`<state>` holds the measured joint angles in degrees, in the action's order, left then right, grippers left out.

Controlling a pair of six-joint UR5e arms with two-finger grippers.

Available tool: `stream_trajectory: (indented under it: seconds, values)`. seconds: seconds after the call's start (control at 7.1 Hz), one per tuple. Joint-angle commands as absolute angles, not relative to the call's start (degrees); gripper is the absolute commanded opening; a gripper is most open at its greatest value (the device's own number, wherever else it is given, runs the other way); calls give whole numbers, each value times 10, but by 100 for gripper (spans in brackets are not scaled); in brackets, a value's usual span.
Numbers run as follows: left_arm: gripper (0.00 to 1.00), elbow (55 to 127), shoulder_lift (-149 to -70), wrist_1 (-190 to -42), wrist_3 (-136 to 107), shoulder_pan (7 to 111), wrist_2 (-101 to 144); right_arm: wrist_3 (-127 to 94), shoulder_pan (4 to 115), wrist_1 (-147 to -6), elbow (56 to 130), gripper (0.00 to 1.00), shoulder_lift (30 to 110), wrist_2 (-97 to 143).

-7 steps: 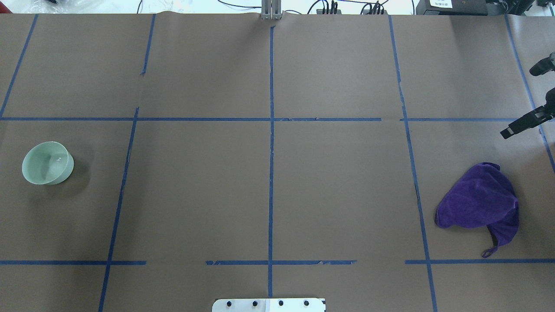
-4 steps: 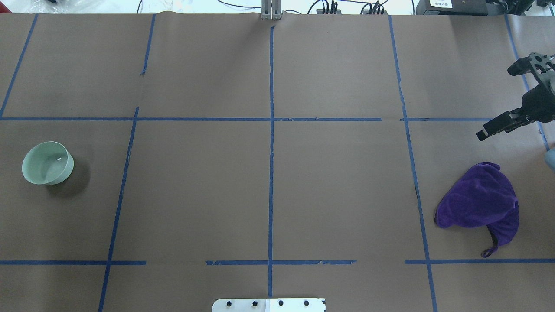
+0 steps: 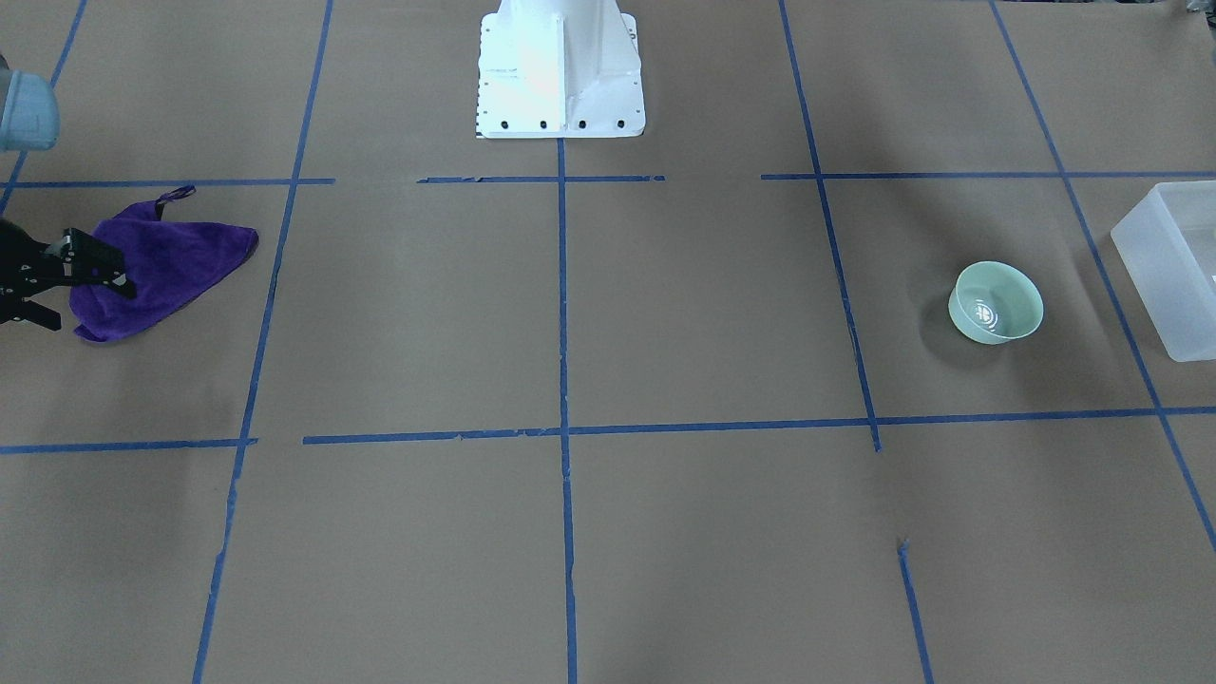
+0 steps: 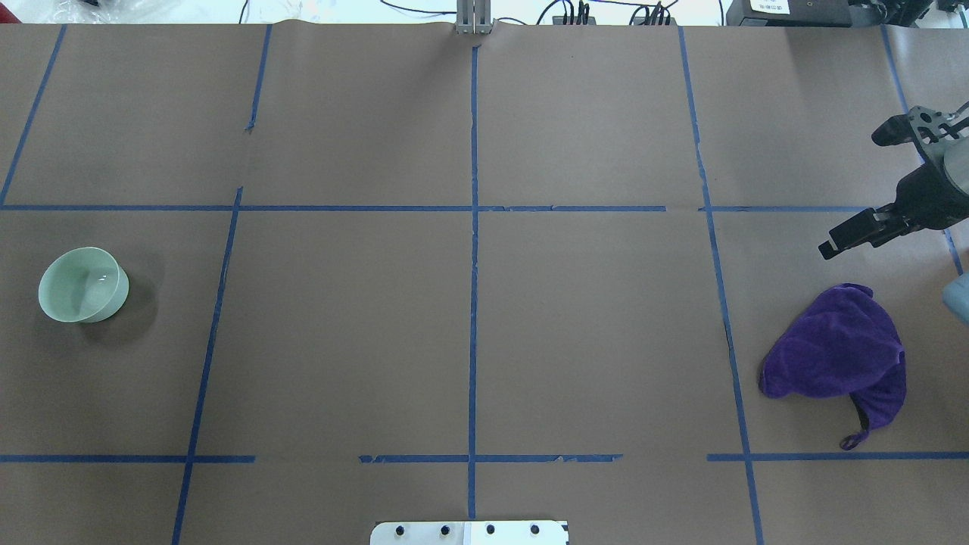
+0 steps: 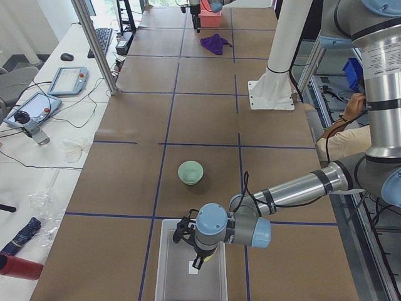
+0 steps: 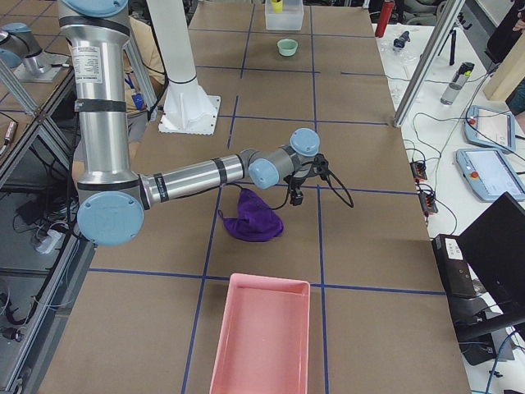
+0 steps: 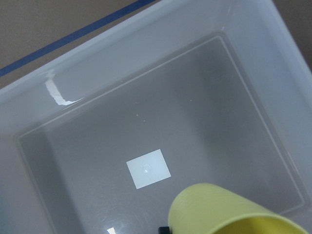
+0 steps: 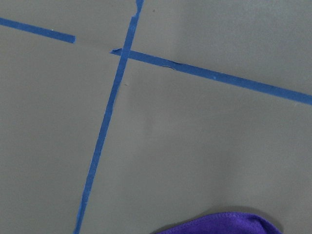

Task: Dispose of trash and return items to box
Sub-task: 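Grasp the purple cloth with the right gripper while left holds cup over bin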

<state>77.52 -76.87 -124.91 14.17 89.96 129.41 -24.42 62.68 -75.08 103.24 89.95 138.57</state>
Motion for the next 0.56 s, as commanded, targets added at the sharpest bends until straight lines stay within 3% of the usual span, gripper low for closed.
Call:
stream_trajectory:
  seconds: [0.0,0.28,0.42]
  values:
    - [0,739,-771,-1283,127,899,1349,-274,606,-751,1057,100,944,1376]
    - [0,730,-771,-1287,128,898,1380,-300,587,-751,1070,100,970,1366]
    - [11,730,-772,-1288,128,897,1405,-319,574,-751,1094,100,1005,1361]
